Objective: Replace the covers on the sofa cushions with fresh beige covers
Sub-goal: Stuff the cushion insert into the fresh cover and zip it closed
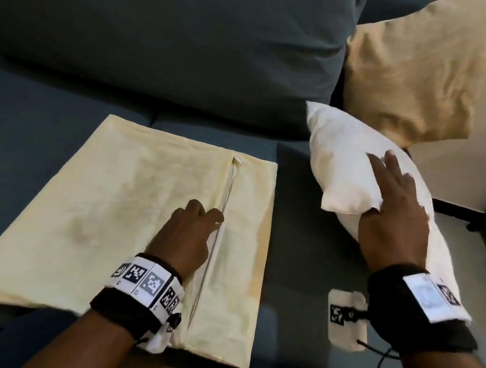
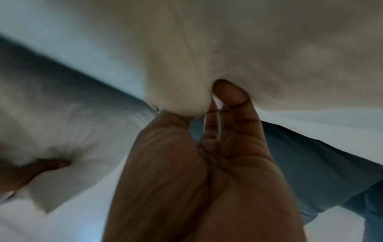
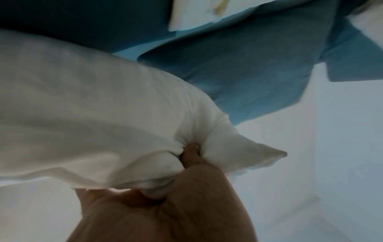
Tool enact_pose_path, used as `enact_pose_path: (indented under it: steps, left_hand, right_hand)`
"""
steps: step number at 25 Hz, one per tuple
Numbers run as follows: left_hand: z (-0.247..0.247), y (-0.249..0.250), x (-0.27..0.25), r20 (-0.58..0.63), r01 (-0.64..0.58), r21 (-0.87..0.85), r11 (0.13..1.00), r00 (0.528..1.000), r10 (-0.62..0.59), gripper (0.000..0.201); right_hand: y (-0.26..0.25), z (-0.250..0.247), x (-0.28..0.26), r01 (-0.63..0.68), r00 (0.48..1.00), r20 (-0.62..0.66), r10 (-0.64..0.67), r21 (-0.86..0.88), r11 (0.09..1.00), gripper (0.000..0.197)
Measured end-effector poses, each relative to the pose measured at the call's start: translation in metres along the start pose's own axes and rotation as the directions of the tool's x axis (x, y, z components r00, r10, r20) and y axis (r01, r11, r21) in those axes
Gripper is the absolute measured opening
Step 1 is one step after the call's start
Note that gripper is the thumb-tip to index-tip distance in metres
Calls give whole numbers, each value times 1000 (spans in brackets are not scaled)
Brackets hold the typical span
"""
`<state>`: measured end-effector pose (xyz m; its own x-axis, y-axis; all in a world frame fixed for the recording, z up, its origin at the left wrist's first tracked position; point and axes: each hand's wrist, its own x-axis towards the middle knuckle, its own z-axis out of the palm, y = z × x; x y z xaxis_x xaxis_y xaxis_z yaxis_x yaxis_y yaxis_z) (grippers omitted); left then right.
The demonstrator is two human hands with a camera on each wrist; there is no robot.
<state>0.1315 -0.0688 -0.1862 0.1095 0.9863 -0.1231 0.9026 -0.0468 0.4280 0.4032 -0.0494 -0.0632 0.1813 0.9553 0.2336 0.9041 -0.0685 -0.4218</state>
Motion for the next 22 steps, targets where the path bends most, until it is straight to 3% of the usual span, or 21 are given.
enact_pose_path:
  steps: [2,3,5,8,10,11,12,14,16,18,20,22]
  left_hand:
    - [-2,-4,3,0,16,-94,995,1000,-16,56]
    - [-3,-6,4,13,45,-148,988,999,-44,55]
    - [-5,-12,8,26,117,-198,973,993,-114,50]
    - [-9,-18,9,-27,140,-234,962,988,-150,43]
    - [-12,-21,9,-49,134,-266,955,987,-153,41]
    - [-12,-21,8,-51,128,-269,955,988,-147,39]
    - [-10,-20,8,-52,121,-277,953,989,-140,37]
    - [-8,-20,9,-32,100,-283,954,993,-113,32]
    - [-7,-19,10,4,82,-273,958,996,-84,31]
    - [-8,-16,11,30,70,-267,961,997,-64,31]
    - [-9,-14,10,46,83,-272,959,996,-73,32]
    - [-9,-14,13,49,92,-274,957,995,-81,36]
  right_hand:
    - [-28,2,-37,111,992,67,-106,-79,991,105]
    - [-39,5,-55,193,971,158,-178,-85,977,110]
    - [-54,17,-82,341,877,392,-277,-103,934,113]
    - [-53,24,-97,506,736,611,-290,-214,835,83]
    - [-54,12,-84,607,625,697,-351,-151,780,65]
    - [-58,4,-69,627,588,716,-376,-110,771,69]
    - [-61,-4,-49,642,585,690,-425,-74,763,71]
    - [-67,-8,9,692,624,573,-531,-91,716,76]
    - [-73,5,59,689,654,626,-424,-262,676,104]
    - [-74,37,84,693,614,756,-227,-380,613,133]
    - [-67,77,78,747,510,848,-145,-353,564,137]
    - [-63,102,64,790,476,861,-177,-330,517,121]
